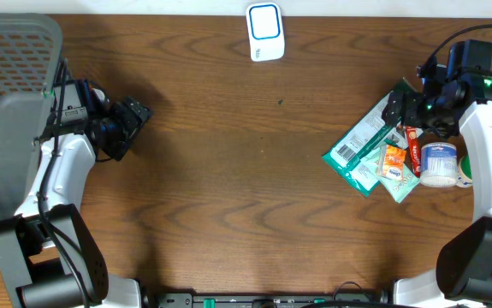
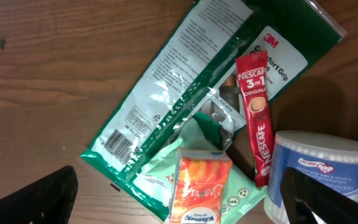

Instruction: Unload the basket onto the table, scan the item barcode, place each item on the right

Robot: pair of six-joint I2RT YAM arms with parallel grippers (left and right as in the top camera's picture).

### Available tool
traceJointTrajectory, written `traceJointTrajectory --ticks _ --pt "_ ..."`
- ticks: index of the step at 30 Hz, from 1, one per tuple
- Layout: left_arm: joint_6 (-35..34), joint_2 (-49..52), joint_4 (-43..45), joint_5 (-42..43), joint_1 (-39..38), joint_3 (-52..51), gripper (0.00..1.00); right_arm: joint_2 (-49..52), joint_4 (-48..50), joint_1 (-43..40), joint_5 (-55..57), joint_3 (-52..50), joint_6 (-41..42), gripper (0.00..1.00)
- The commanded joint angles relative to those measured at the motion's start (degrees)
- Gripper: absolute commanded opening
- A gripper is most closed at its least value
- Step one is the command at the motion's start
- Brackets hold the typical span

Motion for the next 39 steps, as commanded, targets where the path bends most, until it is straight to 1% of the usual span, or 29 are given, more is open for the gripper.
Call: traceJointTrajectory --ticks 1,18,21,24,25,27,31,33,36,37,38,39 --pt "0.1 0.3 0.0 -0.8 0.6 0.7 0.91 -0.5 -0.1 0.3 -1.5 0.6 -1.1 0.99" --pt "0.1 0.3 0.0 -0.8 0.6 0.7 0.91 -0.5 -0.1 0.3 -1.4 0.6 -1.0 0.99" --pt "0.1 0.3 0.0 -0.8 0.6 0.7 0.91 -2.8 -0.3 0.2 -0.9 0.6 -1.1 0.99" --pt "0.1 0.3 0.0 -0.8 0.6 0.7 0.91 -11.5 1.0 0.3 -0.9 0.6 -1.0 0.99" --pt "0.1 0.3 0.0 -0.8 0.6 0.7 0.91 -16.3 2.3 0.3 -0.9 0.6 -1.0 0.99" --pt "0.1 0.3 0.0 -0.8 0.6 0.7 0.91 -20.3 3.1 0.3 -0.9 0.6 -1.0 0.99" --pt "0.1 0.3 0.0 -0.8 0.6 0.7 0.91 -34.4 3.4 0.9 -1.1 0.4 -1.2 0.99" --pt "0.1 0.3 0.0 -0.8 0.6 0.7 0.91 -40.2 3.4 1.7 -1.1 -0.5 -3.1 0.99" --pt "0.1 0.3 0.0 -0.8 0.6 0.7 0.91 -50.9 3.4 3.5 -1.1 -4.2 -3.5 0.99" --pt "0.1 0.3 0.0 -0.8 0.6 0.7 0.91 -55.6 3.4 4.0 -1.1 -6.6 -3.6 0.99" --pt "0.1 0.3 0.0 -0.8 0.6 0.7 0.91 -57.5 3.4 4.2 -1.1 -7.7 -3.7 0.99" --pt "0.1 0.3 0.0 -0.8 0.6 0.7 0.91 -62.8 3.4 4.7 -1.1 -10.9 -3.6 0.99"
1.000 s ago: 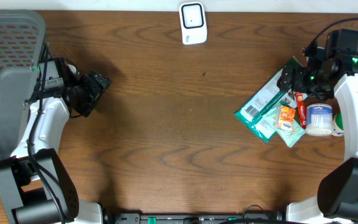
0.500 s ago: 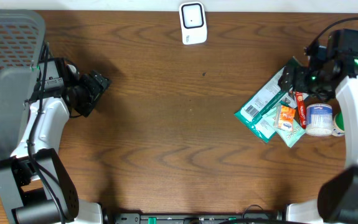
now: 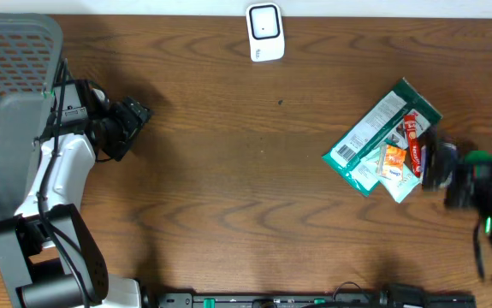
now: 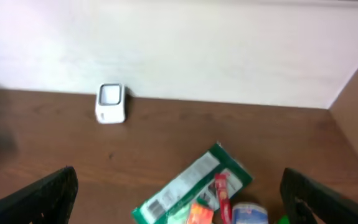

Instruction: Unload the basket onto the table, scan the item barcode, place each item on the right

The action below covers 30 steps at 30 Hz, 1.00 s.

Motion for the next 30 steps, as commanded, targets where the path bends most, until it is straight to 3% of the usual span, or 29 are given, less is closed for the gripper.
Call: traceJointTrajectory --ticks 1,8,13,22,30 --pt "0.1 0.3 0.0 -0.8 0.6 0.7 0.91 -12.3 -0.5 1.5 0.0 -8.7 -1.2 0.99" --pt "0.1 0.3 0.0 -0.8 0.6 0.7 0.91 -33.9 4.6 1.9 -0.2 -28.0 -1.2 0.99" --pt "0.1 0.3 0.0 -0.8 0.6 0.7 0.91 -42.2 23.0 5.3 0.0 -41.4 -3.2 0.99" --pt "0.1 0.3 0.0 -0.8 0.6 0.7 0.91 -42.6 67.8 5.8 0.5 -65.1 -3.7 0.99" --pt "0.1 0.3 0.0 -0.8 0.6 0.7 0.91 -42.6 75.6 5.5 0.5 -77.9 -3.3 0.99"
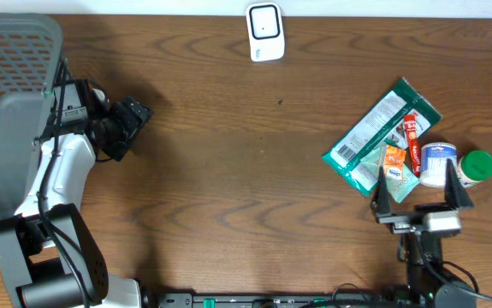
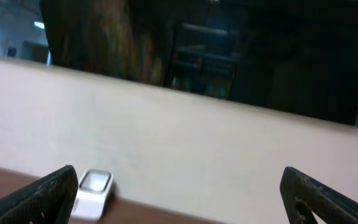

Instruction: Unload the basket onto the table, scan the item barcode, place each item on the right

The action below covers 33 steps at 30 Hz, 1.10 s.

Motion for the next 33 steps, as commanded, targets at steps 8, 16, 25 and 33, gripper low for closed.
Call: traceJointTrajectory --ticks 8,16,25,33 --pt "0.1 0.2 0.0 -0.7 0.6 0.7 0.91 -0.4 -10.2 -0.5 1.4 -4.4 0.0 0.99" --pt "0.1 0.2 0.0 -0.7 0.6 0.7 0.91 -0.4 -23.8 -0.5 3.3 -4.4 0.9 0.99" --pt "0.1 0.2 0.0 -0.7 0.6 0.7 0.91 -0.4 -23.8 -0.5 3.3 -4.3 0.8 0.99" --pt "0.1 0.2 0.0 -0.7 0.6 0.7 0.91 -0.4 -23.8 -0.5 3.3 -4.3 0.8 0.99"
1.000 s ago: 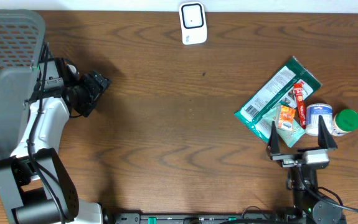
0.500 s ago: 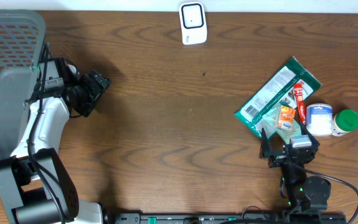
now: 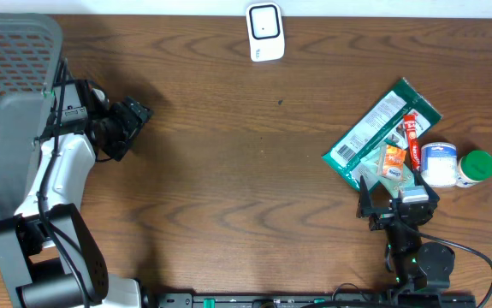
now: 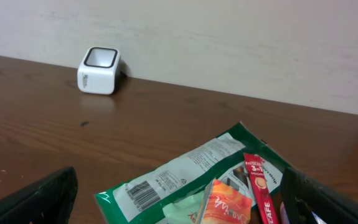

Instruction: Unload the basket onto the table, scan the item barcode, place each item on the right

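A pile of items lies at the table's right: a green packet (image 3: pixel 381 135) (image 4: pixel 185 174) with its barcode label facing up, an orange sachet (image 3: pixel 393 160) (image 4: pixel 231 202), a red coffee stick (image 3: pixel 412 141) (image 4: pixel 258 183) and a white tub (image 3: pixel 439 164). The white scanner (image 3: pixel 265 32) (image 4: pixel 99 62) stands at the far edge. My right gripper (image 3: pixel 397 201) (image 4: pixel 179 208) sits low just in front of the pile, open, with nothing between its fingers (image 4: pixel 35 199). My left gripper (image 3: pixel 130 120) rests far off at the left, holding nothing that shows.
A grey mesh basket (image 3: pixel 6 51) fills the far left corner. A green-capped container (image 3: pixel 477 164) lies beside the tub near the right edge. A pale wall (image 4: pixel 228 37) rises behind the scanner.
My right wrist view showed the wall and only the scanner's top; now it looks down on the table and the pile. Overhead, the gripper sits slightly further left. The left arm is unchanged.
My right gripper was open close over the pile, reaching from the back right. Then the arm was blurred at the right edge, the pile seen from further off. Then it stood at the table's front facing the wall, and now faces the pile.
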Robot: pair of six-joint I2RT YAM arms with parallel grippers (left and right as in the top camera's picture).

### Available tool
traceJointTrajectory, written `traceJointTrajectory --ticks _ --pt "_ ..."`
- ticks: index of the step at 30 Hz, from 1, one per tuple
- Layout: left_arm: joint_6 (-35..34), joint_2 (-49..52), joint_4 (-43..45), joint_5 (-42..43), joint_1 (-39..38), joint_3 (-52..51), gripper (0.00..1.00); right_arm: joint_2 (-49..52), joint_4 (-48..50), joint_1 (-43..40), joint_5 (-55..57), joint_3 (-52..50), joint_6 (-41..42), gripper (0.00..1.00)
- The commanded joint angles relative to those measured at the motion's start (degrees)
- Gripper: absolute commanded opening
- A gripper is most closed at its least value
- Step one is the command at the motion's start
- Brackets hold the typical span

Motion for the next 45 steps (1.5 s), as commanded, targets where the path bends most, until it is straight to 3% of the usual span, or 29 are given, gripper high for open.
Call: traceJointTrajectory --ticks 1,9,15,26,33,37,45 --pt "0.1 0.2 0.0 -0.8 0.6 0.7 0.91 -0.3 -0.3 -0.2 0.7 -0.1 0.7 0.99" --pt "0.1 -0.3 0.0 -0.8 0.6 0.7 0.91 -0.3 -0.3 -0.2 0.7 -0.1 0.6 0.99" --pt "0.1 -7.2 0.0 -0.8 0.6 0.7 0.91 -0.3 -0.3 -0.2 0.7 -0.1 0.6 0.99" --pt "0.1 -40.7 0.0 -0.8 0.6 0.7 0.91 -0.3 -0.3 -0.2 0.7 -0.1 0.6 0.99" --pt "0.3 -51.3 -6.8 -0.4 0.6 -0.5 0.91 -0.3 -0.3 -0.2 0.7 -0.1 0.7 0.99" --pt "2.2 -59.5 -12.6 -4.9 -0.3 -4.5 0.91 -0.3 -0.3 -0.2 0.7 -0.1 0.6 0.99" --pt "8.1 -76.4 -11.1 -16.7 -6.4 -17.2 0.91 -0.3 -0.3 -0.2 0.7 -0.1 0.6 0.99"
